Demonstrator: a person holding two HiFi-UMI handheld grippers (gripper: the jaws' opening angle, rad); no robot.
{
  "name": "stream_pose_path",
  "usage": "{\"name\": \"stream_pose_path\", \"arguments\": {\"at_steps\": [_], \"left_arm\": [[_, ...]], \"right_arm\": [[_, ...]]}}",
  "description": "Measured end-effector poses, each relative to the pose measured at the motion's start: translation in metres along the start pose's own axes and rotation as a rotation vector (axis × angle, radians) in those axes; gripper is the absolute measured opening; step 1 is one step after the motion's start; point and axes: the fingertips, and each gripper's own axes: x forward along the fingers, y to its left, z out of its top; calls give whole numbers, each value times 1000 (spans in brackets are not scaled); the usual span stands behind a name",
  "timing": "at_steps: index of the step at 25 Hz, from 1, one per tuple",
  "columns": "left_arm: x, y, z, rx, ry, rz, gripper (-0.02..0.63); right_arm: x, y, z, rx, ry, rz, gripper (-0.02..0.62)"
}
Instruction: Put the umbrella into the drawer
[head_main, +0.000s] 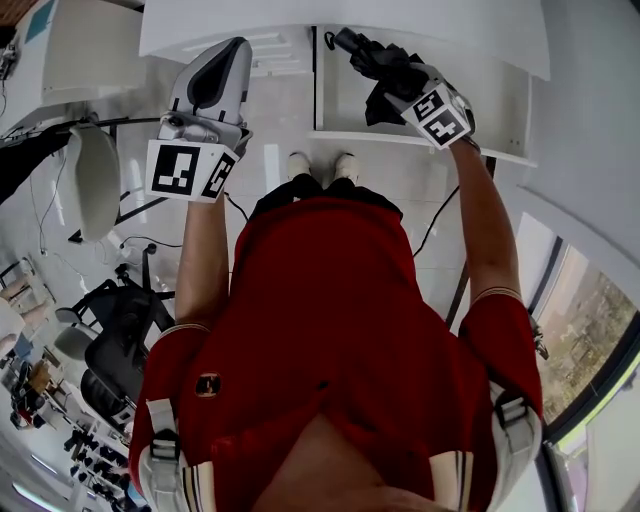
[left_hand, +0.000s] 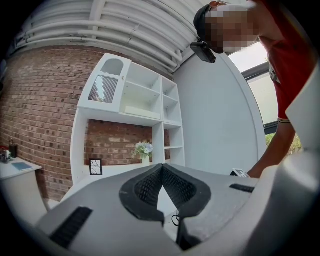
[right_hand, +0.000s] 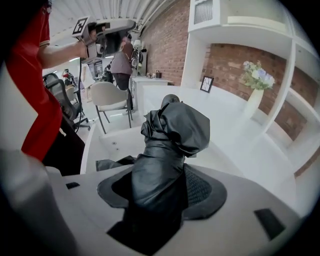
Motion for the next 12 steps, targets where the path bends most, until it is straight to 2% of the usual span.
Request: {"name": "stream_pose_path", "arguments": {"at_steps": [6, 12], "left_arm": [[-6, 13, -1, 10, 16, 33, 5], [-13, 23, -5, 15, 33, 60, 5]], "right_arm": [[26, -2, -26, 51, 115, 45, 258], [48, -3, -46, 143, 193, 49, 258]]}}
